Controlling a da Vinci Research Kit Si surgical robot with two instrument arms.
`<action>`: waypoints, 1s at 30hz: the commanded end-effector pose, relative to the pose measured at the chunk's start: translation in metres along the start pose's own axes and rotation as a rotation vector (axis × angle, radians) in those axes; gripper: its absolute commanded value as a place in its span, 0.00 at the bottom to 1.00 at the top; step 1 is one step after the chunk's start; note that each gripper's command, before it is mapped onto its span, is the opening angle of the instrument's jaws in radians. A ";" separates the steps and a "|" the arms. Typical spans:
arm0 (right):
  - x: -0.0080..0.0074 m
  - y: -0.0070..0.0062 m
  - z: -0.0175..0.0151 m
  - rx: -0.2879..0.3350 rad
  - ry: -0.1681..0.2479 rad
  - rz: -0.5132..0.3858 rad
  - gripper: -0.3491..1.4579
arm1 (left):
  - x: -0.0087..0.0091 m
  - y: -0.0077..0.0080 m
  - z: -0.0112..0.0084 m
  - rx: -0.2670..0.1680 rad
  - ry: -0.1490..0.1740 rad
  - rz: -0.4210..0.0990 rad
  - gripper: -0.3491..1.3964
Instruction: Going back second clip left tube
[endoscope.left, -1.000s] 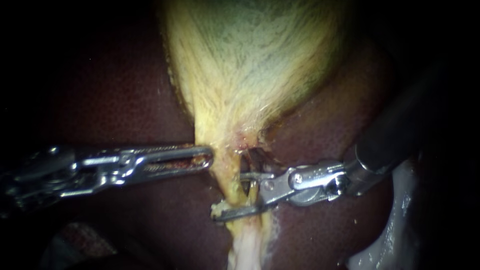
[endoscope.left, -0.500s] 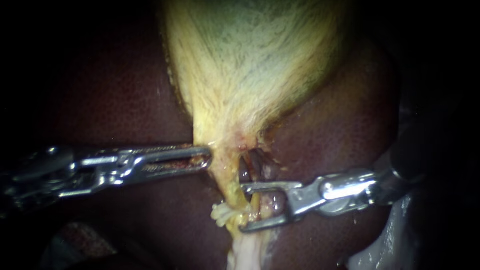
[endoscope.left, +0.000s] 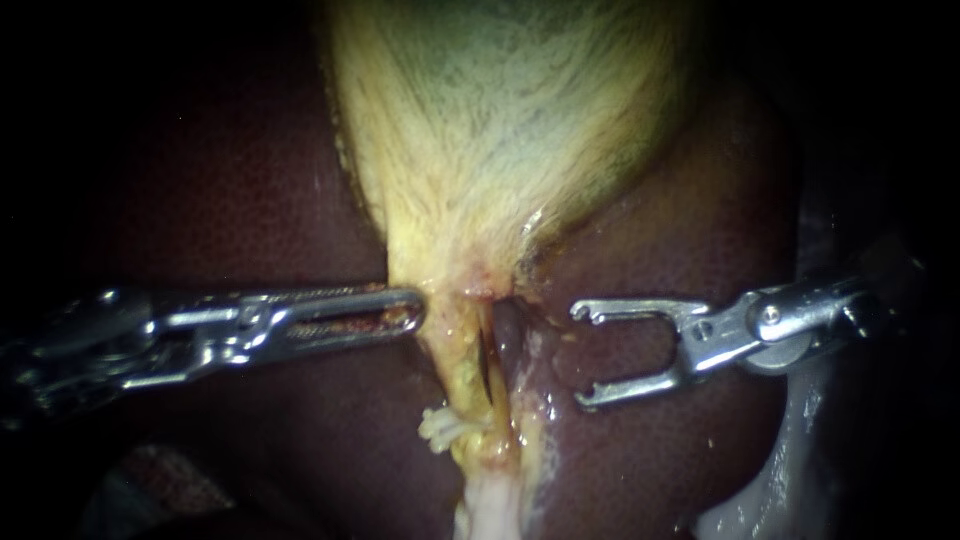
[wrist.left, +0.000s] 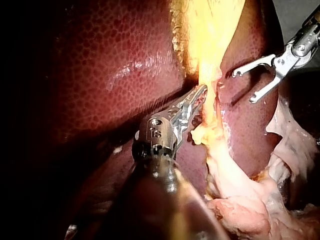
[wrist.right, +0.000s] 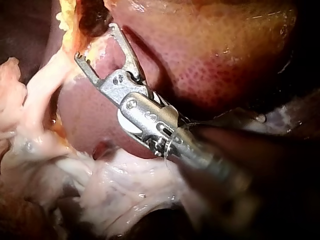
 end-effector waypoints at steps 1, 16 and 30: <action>0.0001 -0.0001 0.0001 0.001 -0.001 -0.005 0.52 | 0.0001 0.0001 0.0002 -0.002 -0.001 0.001 0.09; 0.0000 -0.0004 -0.0003 0.004 -0.002 -0.060 0.52 | 0.0024 0.0006 0.0044 0.008 0.010 0.021 0.09; 0.0000 -0.0004 -0.0004 0.004 -0.002 -0.060 0.52 | 0.0027 0.0006 0.0048 0.012 0.016 0.017 0.09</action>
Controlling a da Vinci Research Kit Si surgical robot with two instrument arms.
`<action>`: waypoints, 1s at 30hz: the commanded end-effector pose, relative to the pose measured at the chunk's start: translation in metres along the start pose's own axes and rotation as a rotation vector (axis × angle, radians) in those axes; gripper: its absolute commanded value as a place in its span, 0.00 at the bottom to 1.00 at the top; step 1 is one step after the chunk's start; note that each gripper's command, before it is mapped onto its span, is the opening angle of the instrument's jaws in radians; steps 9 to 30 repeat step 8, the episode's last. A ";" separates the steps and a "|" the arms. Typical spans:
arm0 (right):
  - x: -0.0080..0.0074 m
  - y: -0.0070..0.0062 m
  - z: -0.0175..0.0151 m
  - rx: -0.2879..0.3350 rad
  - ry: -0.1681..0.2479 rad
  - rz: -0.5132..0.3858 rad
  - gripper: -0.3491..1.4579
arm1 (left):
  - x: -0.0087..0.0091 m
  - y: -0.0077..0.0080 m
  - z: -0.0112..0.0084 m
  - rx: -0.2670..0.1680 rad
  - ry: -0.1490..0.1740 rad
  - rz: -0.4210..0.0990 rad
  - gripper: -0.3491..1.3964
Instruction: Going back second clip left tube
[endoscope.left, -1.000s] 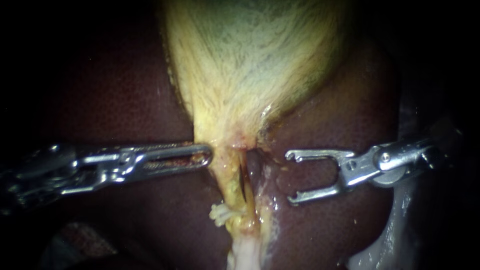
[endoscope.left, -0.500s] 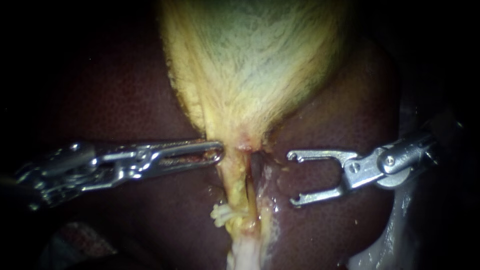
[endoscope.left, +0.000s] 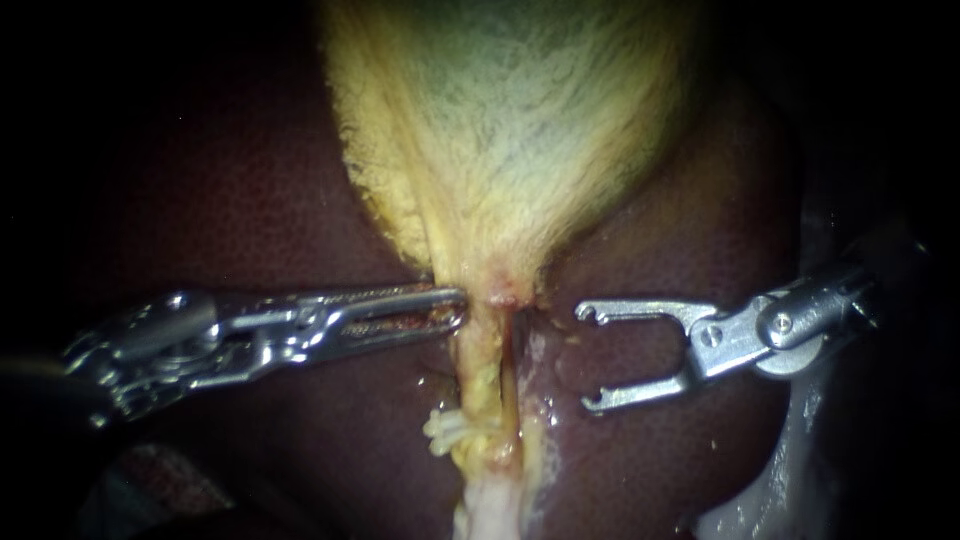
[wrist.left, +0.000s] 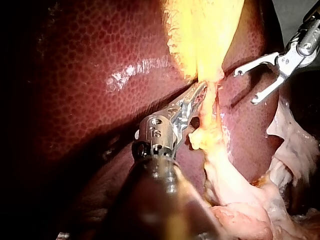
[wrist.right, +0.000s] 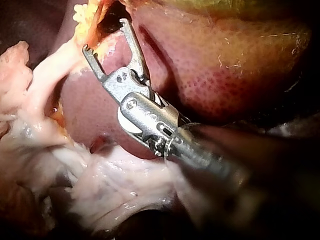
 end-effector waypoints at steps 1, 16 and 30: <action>0.0000 0.0000 0.0000 0.000 0.000 0.000 0.52 | 0.0000 0.0000 0.0000 0.000 0.000 0.000 0.09; 0.0000 0.0000 -0.0001 0.001 0.000 0.000 0.52 | 0.0000 0.0001 0.0001 0.000 0.000 0.000 0.09; 0.0000 0.0000 -0.0001 0.001 0.000 0.000 0.52 | 0.0000 0.0001 0.0001 0.000 0.000 0.000 0.09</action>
